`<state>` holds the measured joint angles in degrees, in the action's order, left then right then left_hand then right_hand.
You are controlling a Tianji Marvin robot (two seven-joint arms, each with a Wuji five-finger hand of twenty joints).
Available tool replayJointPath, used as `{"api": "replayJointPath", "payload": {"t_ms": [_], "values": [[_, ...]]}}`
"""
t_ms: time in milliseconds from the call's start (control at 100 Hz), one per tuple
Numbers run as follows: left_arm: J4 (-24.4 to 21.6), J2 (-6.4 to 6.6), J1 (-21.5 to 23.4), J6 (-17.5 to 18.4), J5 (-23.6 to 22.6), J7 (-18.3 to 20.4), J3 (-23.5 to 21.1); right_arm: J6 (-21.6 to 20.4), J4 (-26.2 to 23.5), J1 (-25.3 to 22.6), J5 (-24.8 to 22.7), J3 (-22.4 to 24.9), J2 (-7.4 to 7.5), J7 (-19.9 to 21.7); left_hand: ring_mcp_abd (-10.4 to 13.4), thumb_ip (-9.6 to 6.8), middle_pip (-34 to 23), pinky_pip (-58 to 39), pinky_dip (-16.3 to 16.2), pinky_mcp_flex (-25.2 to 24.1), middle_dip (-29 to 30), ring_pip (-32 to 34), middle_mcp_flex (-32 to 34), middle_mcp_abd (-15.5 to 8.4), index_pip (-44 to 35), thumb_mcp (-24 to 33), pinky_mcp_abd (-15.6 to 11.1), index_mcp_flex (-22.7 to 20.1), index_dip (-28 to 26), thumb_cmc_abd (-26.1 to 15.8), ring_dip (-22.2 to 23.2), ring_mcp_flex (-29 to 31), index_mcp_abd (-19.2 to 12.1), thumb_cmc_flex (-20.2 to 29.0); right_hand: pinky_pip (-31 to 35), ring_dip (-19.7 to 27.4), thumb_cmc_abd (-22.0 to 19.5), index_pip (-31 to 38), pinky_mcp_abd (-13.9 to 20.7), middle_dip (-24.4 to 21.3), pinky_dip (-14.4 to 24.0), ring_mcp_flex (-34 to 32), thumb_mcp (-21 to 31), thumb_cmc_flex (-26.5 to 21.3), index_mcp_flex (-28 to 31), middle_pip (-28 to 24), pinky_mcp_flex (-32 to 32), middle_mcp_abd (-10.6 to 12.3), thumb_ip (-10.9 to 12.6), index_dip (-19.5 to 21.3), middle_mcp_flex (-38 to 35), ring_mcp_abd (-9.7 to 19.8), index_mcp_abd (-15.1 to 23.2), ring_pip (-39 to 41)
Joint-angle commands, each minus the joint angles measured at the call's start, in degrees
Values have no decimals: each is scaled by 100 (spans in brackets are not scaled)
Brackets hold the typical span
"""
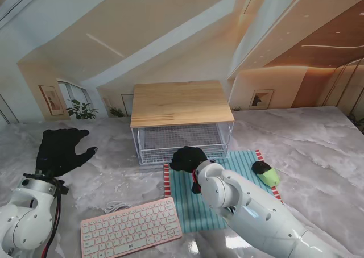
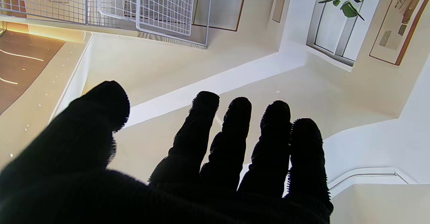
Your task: Unroll the mouse pad and set up the keyboard and mouse from the tabletop organizer
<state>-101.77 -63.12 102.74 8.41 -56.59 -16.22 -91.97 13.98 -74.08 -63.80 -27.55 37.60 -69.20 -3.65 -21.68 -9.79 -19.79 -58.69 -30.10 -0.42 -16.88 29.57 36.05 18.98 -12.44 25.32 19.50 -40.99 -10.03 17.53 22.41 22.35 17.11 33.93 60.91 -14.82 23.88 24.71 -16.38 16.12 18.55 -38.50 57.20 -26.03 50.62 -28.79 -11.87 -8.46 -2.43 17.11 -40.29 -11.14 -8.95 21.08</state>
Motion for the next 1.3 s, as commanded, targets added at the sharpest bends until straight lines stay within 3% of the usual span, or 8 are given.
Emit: {"api": "replayJointPath", "payload": {"t_ms": [0, 200, 330, 560, 1290], "values": [[-8, -2, -3, 6, -5, 93, 19, 64, 51, 51, 16, -23, -54, 35, 77, 97, 60, 49, 59, -101, 83, -34, -116, -74, 86, -15, -104, -39, 54, -161, -12, -234, 66, -7, -90, 9, -89, -64, 162, 87, -93, 405, 130, 64, -230, -49, 199, 123, 55, 38, 205, 107, -46, -74], [-7, -2, -5, 5, -7, 92, 15, 152, 241, 170, 115, -134, -146, -47, 78, 96, 61, 49, 59, -101, 83, -34, -119, -82, 84, -14, -104, -42, 53, -160, -12, -231, 60, -10, -135, -42, -136, -105, 367, 148, -105, 699, 84, 106, -495, -181, 355, 283, 51, 43, 578, 342, 53, -11], [-8, -3, 4, 8, -12, 81, 4, 157, 349, 208, 182, -171, -203, -125, 73, 96, 59, 51, 60, -102, 83, -36, -114, -79, 83, -13, -106, -39, 52, -163, -12, -235, 62, -9, -202, -95, -176, -36, 614, 195, -129, 988, 47, 119, -725, -307, 551, 483, 49, 63, 864, 588, 158, 61], [-16, -6, 21, -12, -5, 78, 7, 205, 394, 221, 183, -208, -242, -201, 81, 97, 61, 52, 61, -102, 83, -34, -119, -83, 82, -14, -106, -36, 51, -153, -12, -234, 62, -9, -301, -137, -236, 201, 1042, 214, -172, 1348, -36, 167, -1136, -402, 847, 638, 36, 19, 1255, 819, 208, 121], [-18, -9, 60, -45, -19, 50, 4, 477, 909, 541, 335, -500, -436, -225, 78, 96, 57, 54, 62, -101, 81, -35, -120, -82, 85, -16, -111, -36, 53, -157, -12, -239, 66, -4, -434, -142, -326, 730, 1531, 231, -280, 2306, -193, 248, -2102, -622, 1358, 1051, 29, -295, 2585, 1266, 295, 128]]}}
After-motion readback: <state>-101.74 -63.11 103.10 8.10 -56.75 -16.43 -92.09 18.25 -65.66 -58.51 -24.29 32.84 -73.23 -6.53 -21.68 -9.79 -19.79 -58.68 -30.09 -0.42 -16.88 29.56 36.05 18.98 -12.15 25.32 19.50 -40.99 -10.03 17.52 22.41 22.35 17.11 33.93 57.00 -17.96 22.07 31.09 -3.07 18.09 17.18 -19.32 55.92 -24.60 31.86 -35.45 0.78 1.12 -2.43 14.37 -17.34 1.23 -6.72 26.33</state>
